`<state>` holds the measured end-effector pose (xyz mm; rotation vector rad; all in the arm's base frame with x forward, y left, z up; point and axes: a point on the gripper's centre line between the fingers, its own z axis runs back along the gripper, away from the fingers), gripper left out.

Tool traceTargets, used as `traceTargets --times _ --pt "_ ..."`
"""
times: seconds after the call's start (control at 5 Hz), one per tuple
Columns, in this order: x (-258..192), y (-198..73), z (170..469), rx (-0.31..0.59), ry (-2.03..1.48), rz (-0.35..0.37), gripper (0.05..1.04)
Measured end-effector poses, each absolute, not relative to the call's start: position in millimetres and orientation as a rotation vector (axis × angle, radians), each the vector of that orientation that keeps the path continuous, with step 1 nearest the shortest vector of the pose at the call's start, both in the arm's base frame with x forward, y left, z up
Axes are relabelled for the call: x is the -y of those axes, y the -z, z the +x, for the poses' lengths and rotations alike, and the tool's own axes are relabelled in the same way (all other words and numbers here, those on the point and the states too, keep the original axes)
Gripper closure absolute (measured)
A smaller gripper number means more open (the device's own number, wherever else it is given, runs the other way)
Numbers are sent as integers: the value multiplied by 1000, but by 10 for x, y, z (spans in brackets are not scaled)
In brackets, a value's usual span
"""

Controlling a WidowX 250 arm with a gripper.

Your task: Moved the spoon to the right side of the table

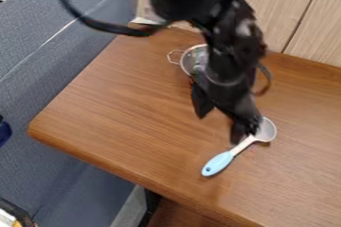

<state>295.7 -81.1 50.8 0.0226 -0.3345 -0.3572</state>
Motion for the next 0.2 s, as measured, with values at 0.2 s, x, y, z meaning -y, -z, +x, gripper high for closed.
traceTargets --times 0.2 --pt "798 -520 2960 339 359 24 83"
